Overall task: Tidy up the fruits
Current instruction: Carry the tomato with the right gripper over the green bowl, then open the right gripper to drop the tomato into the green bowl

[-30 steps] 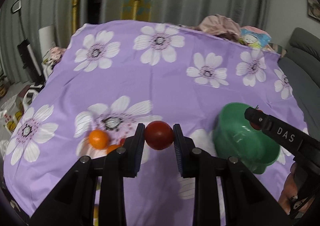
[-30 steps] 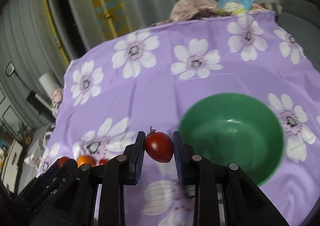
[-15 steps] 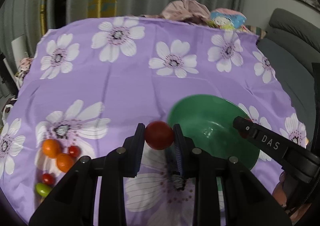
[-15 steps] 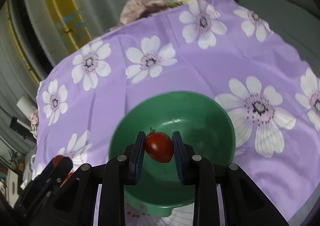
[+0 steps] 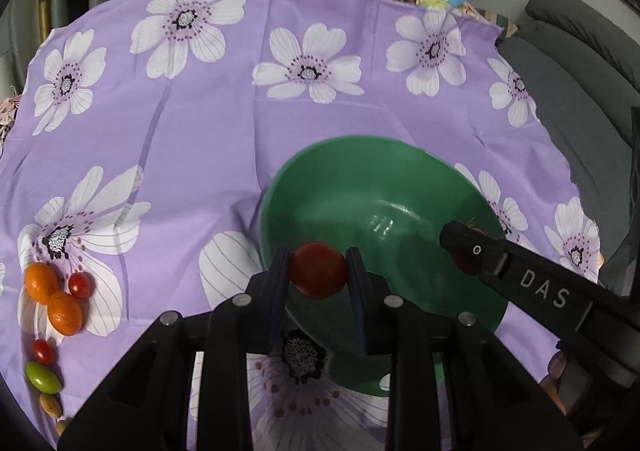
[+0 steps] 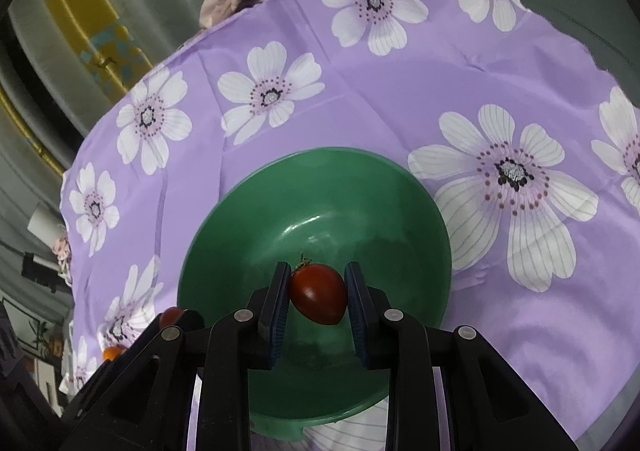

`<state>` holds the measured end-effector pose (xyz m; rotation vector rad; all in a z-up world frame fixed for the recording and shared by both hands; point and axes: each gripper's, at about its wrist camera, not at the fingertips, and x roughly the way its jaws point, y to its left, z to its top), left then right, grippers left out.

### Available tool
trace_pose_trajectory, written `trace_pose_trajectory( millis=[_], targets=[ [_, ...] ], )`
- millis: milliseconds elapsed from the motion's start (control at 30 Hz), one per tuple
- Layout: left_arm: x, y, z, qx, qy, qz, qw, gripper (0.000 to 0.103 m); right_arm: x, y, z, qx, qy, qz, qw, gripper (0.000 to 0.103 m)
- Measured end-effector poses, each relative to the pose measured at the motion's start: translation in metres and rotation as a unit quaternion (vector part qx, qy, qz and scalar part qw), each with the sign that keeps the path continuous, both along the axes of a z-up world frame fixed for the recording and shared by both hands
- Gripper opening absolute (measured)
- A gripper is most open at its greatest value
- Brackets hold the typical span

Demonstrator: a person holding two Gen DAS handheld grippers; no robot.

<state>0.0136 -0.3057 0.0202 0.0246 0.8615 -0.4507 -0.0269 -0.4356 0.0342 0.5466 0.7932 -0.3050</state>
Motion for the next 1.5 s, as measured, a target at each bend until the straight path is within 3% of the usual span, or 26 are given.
trace_pose_trajectory(
  millis=[700, 1333, 1400, 1500],
  targets=[
    [0.002, -0.012, -0.016, 0.0, 0.042, -0.018, 0.999, 0.028, 0.006, -0.007, -0.014, 0.013, 0.035, -0.005, 0.999, 0.029],
    [0.001, -0.013, -0.017, -0.01, 0.044, -0.018, 0.9988, 0.029, 0.007, -0.007, -0.015, 0.008, 0.042, -0.009, 0.999, 0.029],
    [0.0, -0.012, -0.013, -0.013, 0.046, -0.018, 0.9987, 0.032, 0.006, -0.007, -0.014, 0.003, 0.04, -0.013, 0.999, 0.029],
    [-0.005, -0.005, -0.001, -0.032, 0.036, -0.018, 0.9987, 0.044, 0.004, -0.005, -0.01, -0.005, 0.029, -0.01, 1.0, 0.029]
  ],
)
